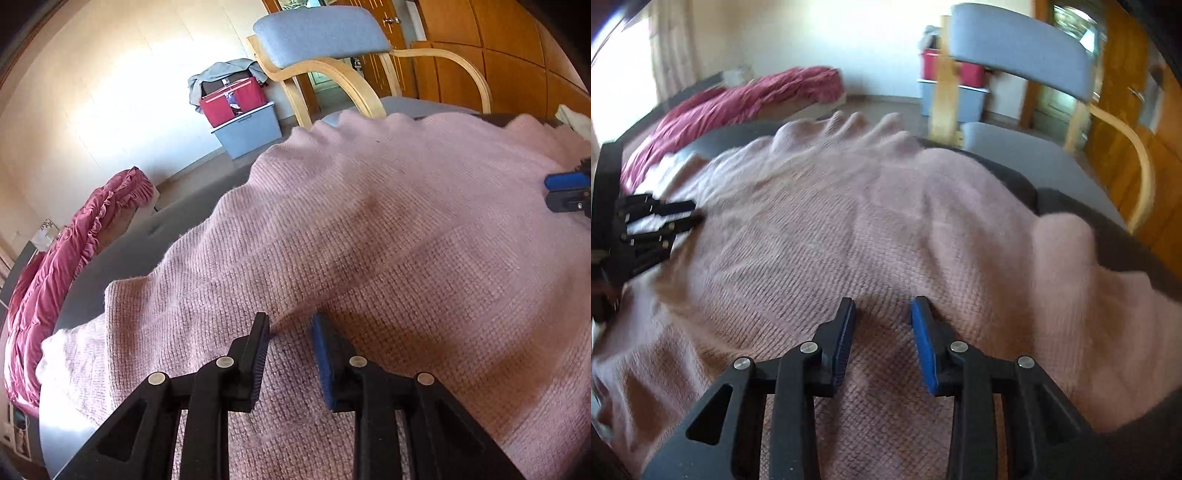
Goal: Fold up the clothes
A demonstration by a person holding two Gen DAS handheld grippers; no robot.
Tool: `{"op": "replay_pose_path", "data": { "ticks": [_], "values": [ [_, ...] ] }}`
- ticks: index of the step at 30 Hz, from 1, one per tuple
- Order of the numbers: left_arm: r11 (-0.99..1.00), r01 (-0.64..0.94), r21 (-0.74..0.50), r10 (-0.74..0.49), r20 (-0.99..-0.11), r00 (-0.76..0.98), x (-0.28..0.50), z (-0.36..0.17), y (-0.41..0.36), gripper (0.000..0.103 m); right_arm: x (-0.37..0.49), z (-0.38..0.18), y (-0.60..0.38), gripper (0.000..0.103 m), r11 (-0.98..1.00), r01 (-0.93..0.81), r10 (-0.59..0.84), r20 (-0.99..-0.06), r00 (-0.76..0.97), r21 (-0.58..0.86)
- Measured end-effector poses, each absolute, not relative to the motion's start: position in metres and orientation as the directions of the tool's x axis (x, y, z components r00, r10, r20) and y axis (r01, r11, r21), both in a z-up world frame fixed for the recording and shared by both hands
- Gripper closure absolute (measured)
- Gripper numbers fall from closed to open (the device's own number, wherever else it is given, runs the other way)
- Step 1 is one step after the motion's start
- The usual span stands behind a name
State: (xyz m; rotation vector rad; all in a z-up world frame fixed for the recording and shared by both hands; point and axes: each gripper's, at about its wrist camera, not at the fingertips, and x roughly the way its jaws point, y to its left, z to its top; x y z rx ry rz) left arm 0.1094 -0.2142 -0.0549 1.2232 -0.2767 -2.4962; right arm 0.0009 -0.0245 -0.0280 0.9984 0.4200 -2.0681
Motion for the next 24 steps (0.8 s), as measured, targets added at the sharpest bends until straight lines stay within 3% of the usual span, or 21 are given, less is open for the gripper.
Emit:
{"op": "replay_pose_path", "data": {
  "ticks": [7, 10, 14, 20, 24],
  "values": [
    [-0.896, 0.190, 0.402, -0.434, -0.696, -0.572, 0.097, -0.044, -0.206, 0.079, -0.014, -0.025, -0.032, 0.073, -0.668, 0.744, -0.472, -0.779, -0.413, 0.011],
    [-0.825, 0.330, 0.459, -0.565, -0.646, -0.514, 0.085, -0.040, -0.233, 0.077, -0.025, -0.024, -0.038, 0.076, -0.686, 0.728, -0.467, -0.777, -0.422, 0.017],
    [-0.818, 0.501, 0.284, -0.525, -0.724, -0.447, 0.080, -0.052, -0.301, 0.074, -0.039, -0.024, -0.045, 0.076, -0.709, 0.705, -0.459, -0.775, -0.434, 0.026],
    [-0.793, 0.591, 0.148, -0.482, -0.746, -0.460, 0.091, -0.052, -0.338, 0.050, -0.060, -0.025, -0.053, 0.079, -0.762, 0.647, -0.411, -0.762, -0.501, -0.015],
    [-0.777, 0.624, 0.082, -0.457, -0.755, -0.470, 0.092, -0.057, -0.357, 0.043, -0.068, -0.027, -0.047, 0.079, -0.800, 0.600, -0.385, -0.753, -0.534, -0.016]
  ]
}}
